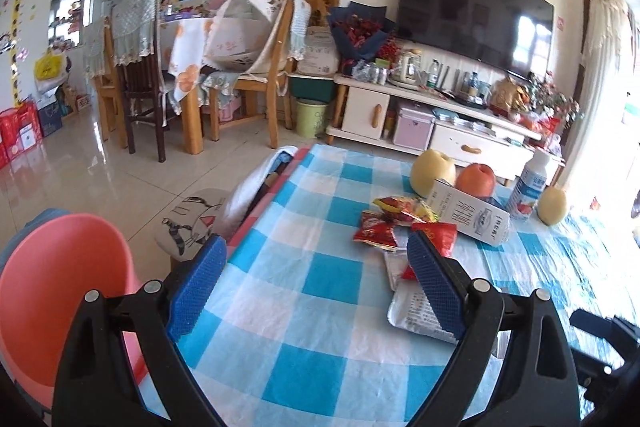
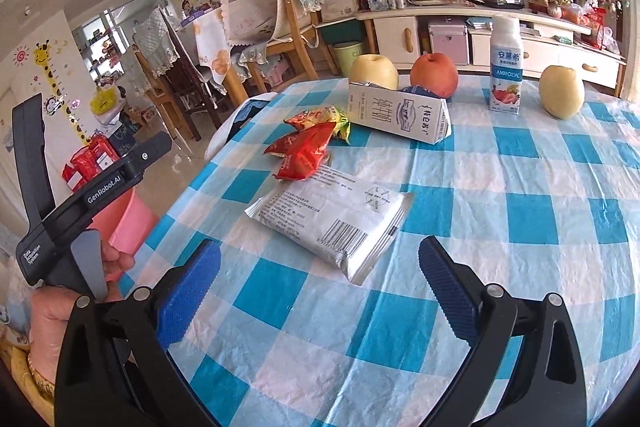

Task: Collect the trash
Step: 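Bring both open tools back over the table, then grasp the red snack packet with the left tool while the right tool grasps the milk carton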

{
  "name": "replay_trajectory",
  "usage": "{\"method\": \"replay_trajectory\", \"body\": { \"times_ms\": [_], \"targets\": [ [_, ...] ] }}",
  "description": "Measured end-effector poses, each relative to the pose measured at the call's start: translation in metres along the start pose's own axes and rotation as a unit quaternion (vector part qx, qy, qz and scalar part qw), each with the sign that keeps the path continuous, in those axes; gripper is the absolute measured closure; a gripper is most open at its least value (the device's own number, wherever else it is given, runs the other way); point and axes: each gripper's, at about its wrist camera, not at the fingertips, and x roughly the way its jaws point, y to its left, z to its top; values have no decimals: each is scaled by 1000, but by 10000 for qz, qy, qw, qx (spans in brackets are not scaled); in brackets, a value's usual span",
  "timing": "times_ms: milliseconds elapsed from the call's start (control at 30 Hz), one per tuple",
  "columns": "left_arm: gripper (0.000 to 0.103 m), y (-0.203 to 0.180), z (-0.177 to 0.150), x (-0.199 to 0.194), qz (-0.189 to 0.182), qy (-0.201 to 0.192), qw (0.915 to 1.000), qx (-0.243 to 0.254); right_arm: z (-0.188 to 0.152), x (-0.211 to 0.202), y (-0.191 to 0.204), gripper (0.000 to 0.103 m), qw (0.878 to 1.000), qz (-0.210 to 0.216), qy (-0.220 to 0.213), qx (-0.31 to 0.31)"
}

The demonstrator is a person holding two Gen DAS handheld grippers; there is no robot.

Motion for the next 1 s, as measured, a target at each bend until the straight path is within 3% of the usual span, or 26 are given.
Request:
{"method": "replay_trajectory", "body": {
  "times_ms": [267,533,767,900,1000],
  "targets": [
    [11,-46,-5,22,-327,382,9971,574,15,6,-33,5,9996,-231,-25,184],
    [11,-90,-13,57,-589,672,9878,1275,37,30,-68,5,9978,-249,150,604],
    [11,-103,-13,87,-665,1009,9825,1419,55,54,-93,5,9974,-242,110,677],
    [11,-107,-13,104,-565,1163,9807,1468,68,72,-101,5,9987,-299,66,399],
    [18,-108,-13,110,-470,1225,9806,1455,75,90,-110,5,9988,-271,163,377]
  ]
}}
